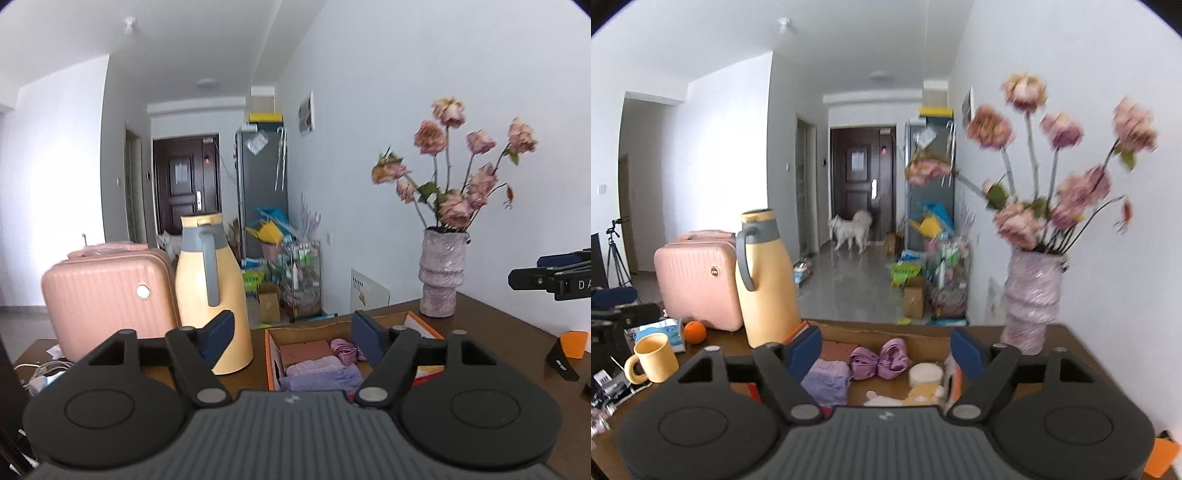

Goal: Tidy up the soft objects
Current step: 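Move both open tools back toward the items beside the box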

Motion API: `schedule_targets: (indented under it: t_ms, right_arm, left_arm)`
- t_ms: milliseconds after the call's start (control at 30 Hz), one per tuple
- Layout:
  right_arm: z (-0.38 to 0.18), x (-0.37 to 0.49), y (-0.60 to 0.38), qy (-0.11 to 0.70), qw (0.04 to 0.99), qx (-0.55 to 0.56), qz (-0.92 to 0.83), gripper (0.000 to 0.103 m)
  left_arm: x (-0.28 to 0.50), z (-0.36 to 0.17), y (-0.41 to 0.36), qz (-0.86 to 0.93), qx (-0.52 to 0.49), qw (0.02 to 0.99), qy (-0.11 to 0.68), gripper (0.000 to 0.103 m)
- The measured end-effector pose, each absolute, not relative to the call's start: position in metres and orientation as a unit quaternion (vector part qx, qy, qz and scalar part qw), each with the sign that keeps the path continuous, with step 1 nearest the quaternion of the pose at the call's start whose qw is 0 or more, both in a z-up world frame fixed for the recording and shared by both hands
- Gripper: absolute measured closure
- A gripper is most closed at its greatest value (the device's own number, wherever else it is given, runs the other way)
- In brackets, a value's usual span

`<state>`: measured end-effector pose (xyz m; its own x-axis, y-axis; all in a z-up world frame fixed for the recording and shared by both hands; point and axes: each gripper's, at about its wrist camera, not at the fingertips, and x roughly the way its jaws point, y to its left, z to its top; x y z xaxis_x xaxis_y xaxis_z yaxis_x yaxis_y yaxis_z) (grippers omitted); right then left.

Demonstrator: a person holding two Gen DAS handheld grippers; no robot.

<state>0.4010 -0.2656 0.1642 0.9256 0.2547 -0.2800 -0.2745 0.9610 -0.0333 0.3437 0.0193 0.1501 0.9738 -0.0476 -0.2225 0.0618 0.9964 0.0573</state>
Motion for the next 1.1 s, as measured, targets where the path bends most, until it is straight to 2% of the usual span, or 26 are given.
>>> schedule_targets:
  t_ms: [133,300,700,867,1100]
  right_arm:
    - [0.143,0.349,-0.274,0.108,0.984,-0.044,0.133,0.019]
    - [0.108,0.302,-0.281,0.116,0.983,-0.031,0.141,0.019]
    - [0.017,0.187,-0.292,0.153,0.980,-0.003,0.128,0.018]
    - [-0.003,0.177,-0.294,0.187,0.973,0.003,0.133,0.017]
    - [-0.007,0.208,-0.294,0.198,0.972,0.008,0.124,0.019]
  left_arm:
    - [0.298,0.134,0.009,-0.034,0.032,0.995,0.091,0.020]
    - [0.258,0.092,0.001,-0.047,0.016,0.990,0.133,0.020]
    - [0.153,0.022,-0.003,-0.024,-0.024,0.985,0.172,0.020]
    - [0.151,0.009,-0.012,-0.049,-0.019,0.979,0.197,0.020]
    - [0.194,0.003,-0.014,-0.056,-0.025,0.974,0.216,0.021]
